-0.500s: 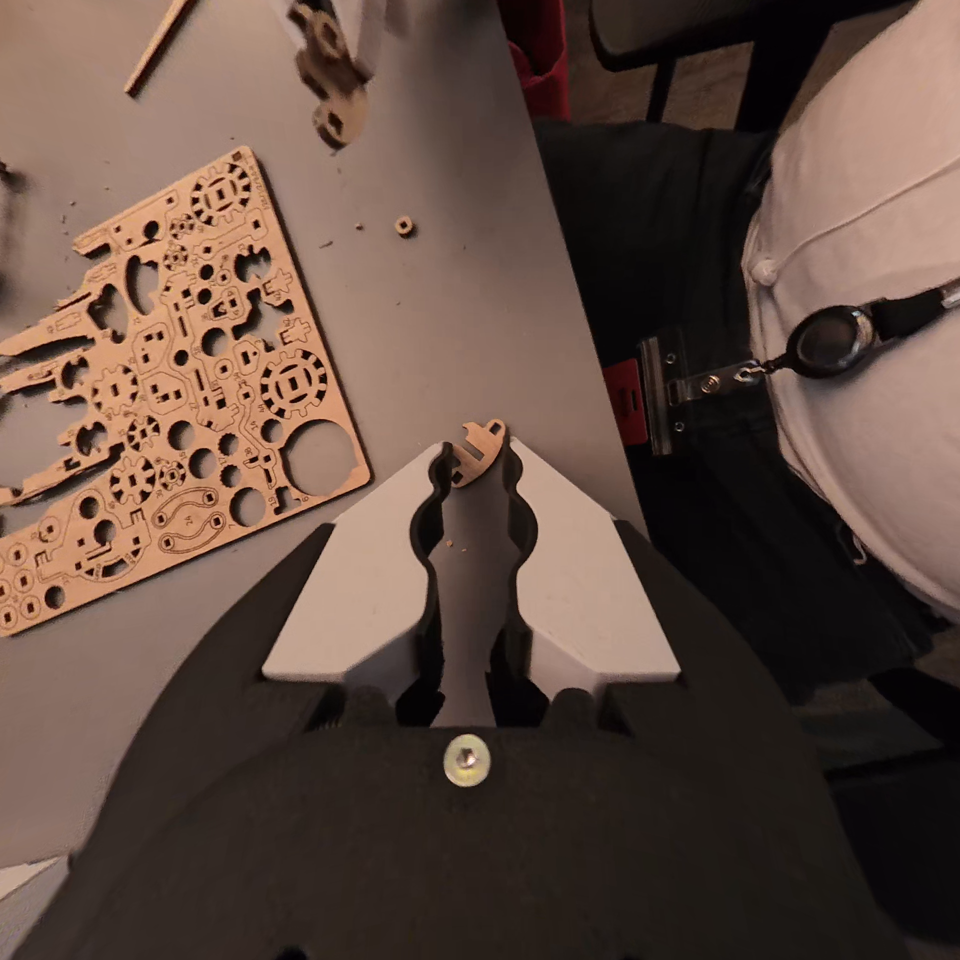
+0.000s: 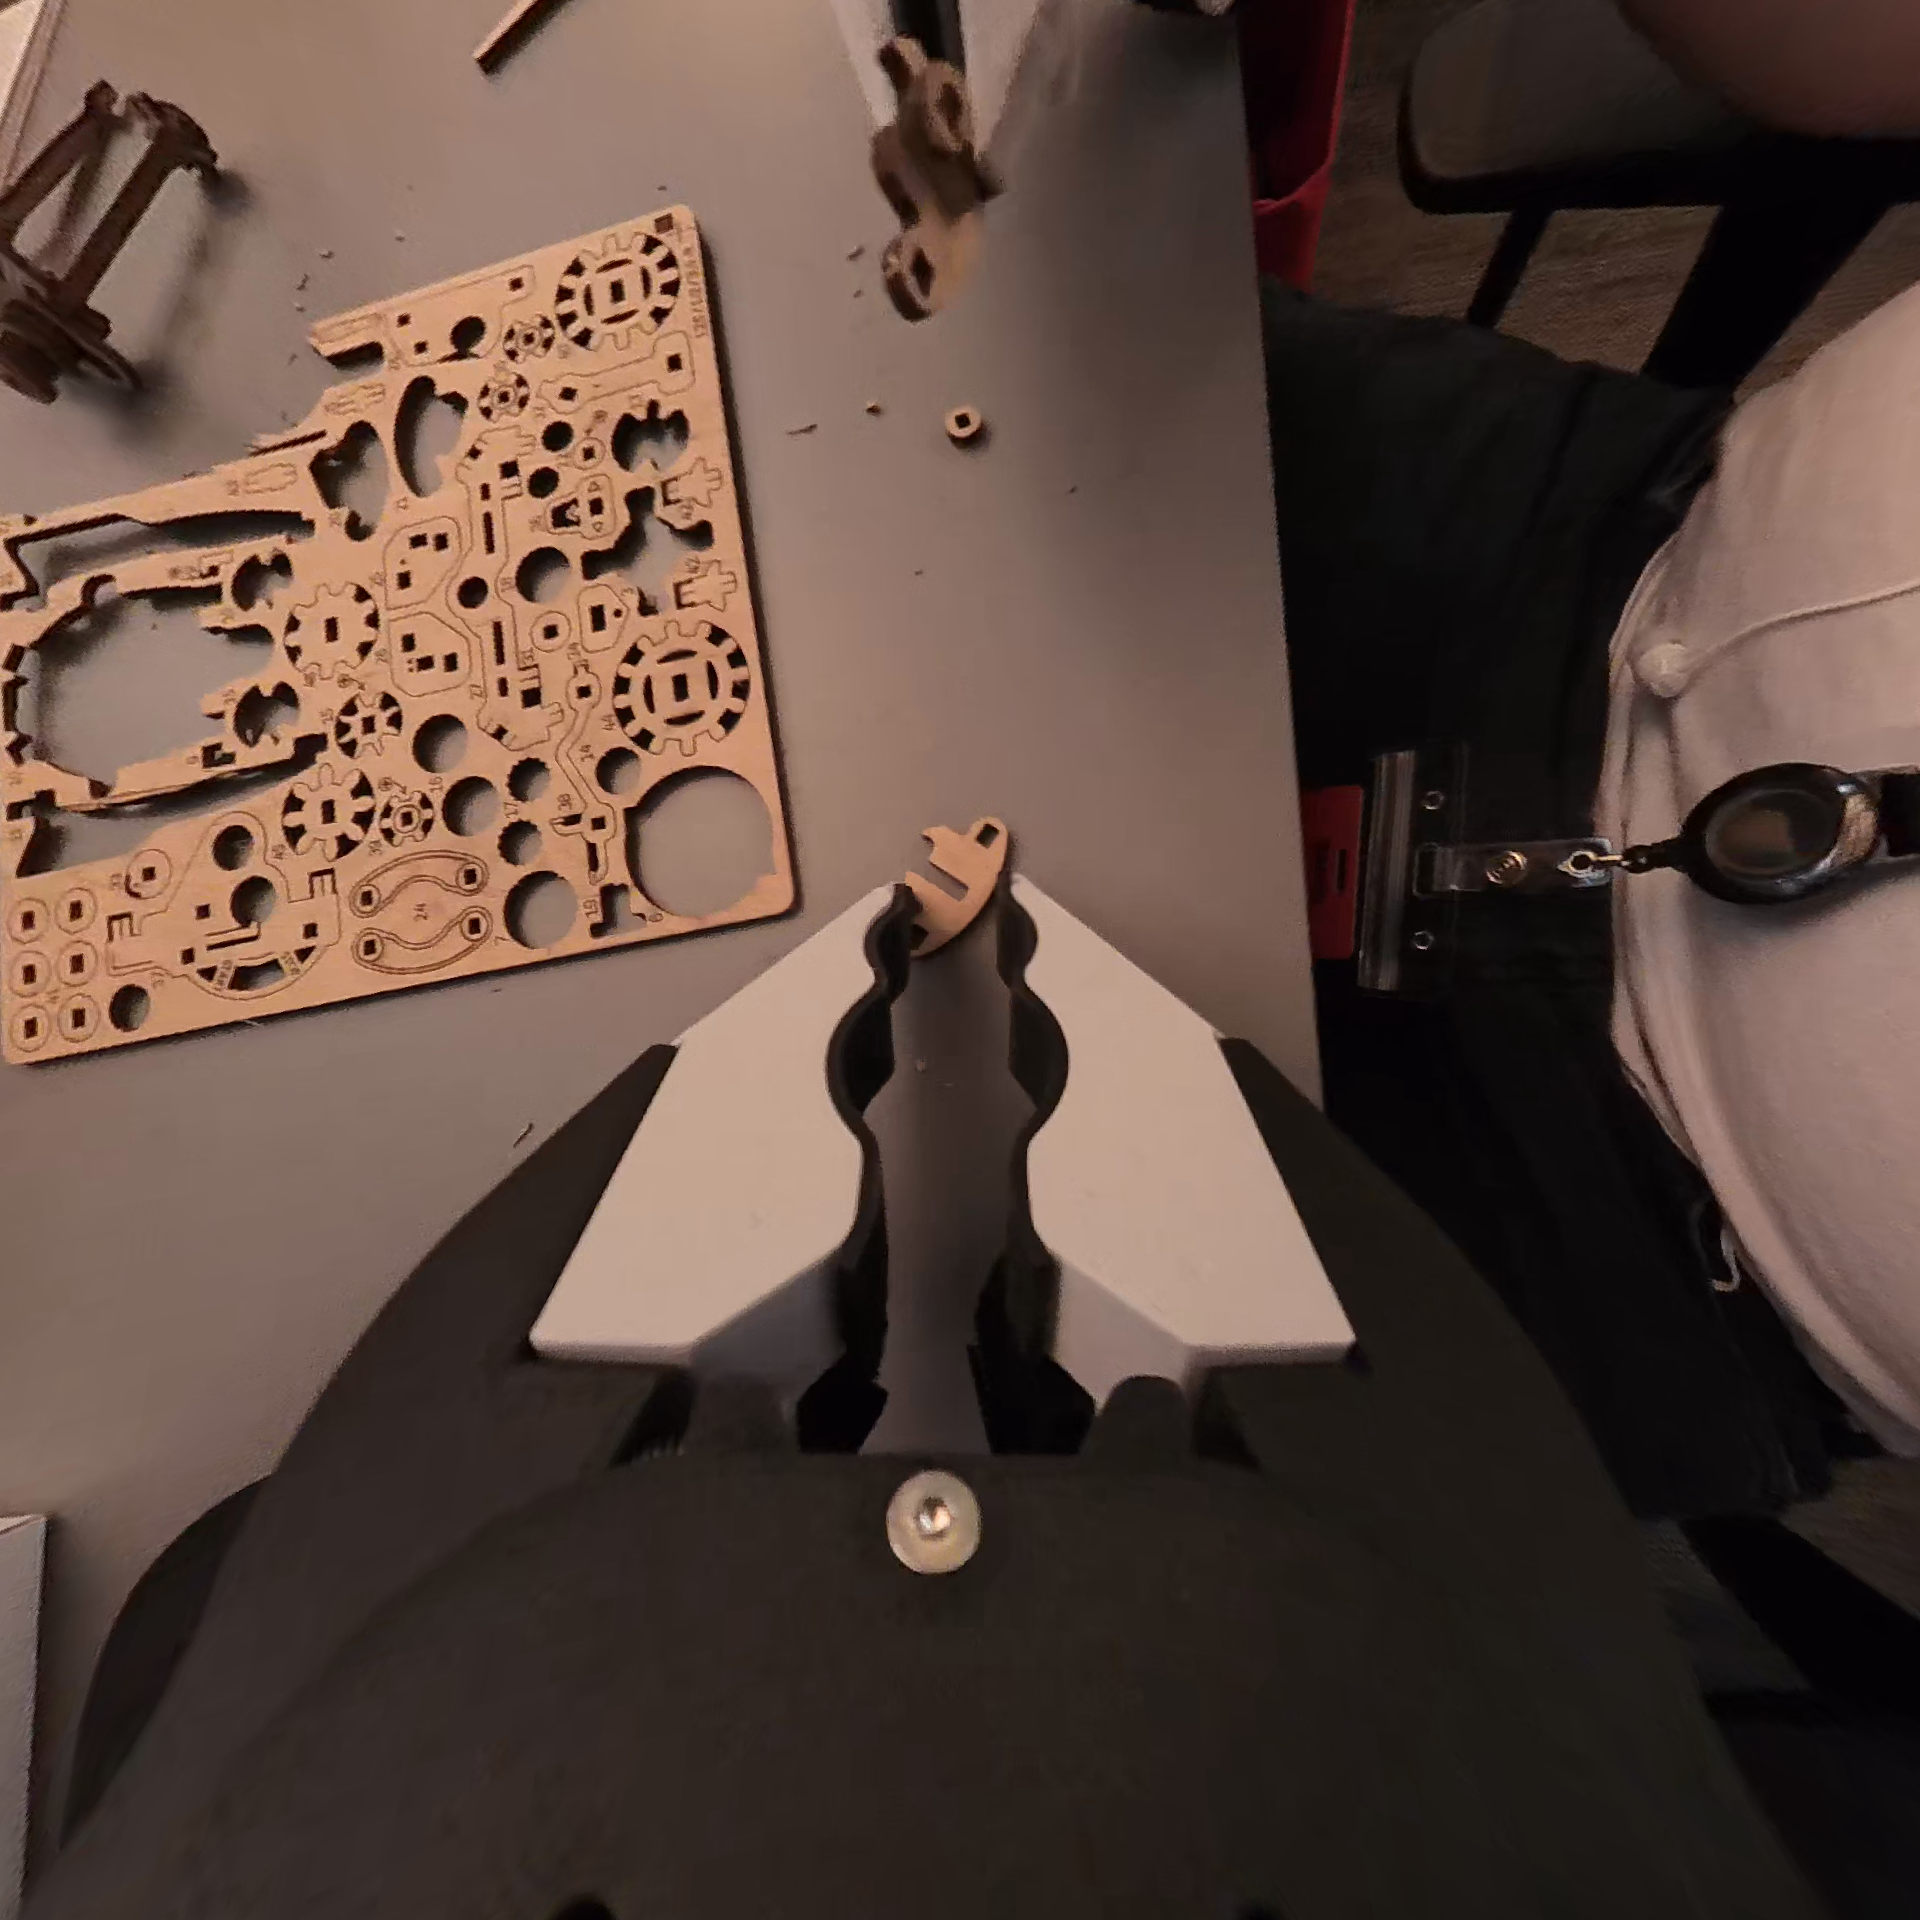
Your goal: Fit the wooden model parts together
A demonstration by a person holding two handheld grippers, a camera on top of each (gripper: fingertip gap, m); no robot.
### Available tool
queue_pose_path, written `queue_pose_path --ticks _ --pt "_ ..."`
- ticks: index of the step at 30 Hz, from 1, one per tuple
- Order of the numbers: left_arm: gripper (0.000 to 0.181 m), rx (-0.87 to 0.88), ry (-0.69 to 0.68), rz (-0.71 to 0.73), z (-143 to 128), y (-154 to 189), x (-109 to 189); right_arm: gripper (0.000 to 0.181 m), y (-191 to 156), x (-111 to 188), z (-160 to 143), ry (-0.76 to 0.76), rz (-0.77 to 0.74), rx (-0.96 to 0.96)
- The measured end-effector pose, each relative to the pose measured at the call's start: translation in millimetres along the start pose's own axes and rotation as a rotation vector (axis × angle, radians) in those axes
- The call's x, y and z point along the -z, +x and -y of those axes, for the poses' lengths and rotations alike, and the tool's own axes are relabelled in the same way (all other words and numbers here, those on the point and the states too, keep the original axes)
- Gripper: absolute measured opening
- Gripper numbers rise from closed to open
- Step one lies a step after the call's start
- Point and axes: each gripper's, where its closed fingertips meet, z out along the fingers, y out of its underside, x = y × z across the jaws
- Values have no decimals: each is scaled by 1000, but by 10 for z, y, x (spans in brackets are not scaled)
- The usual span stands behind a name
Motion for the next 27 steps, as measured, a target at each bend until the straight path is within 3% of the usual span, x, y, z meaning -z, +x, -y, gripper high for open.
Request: queue_pose_path --ticks 6,11,15,19,22,27 --pt "12 -50 -22 63 13 -21 -11 0 28 18 -8 1 -1 -15" --pt "1 -165 4 234 82 -28 24 0 67 31 -6 14 -14 -60" --pt "4 -154 6 328 64 -56 35 0 68 14 -16 9 -15 -77" --pt "23 75 94 242 144 -42 97 0 40 5 -19 4 -8 -68" --pt "36 101 33 245 43 -116 51 0 33 0 -13 5 -5 -66" --pt "25 110 10 148 28 -93 -23 0 43 -8 -46 -7 -7 -67"
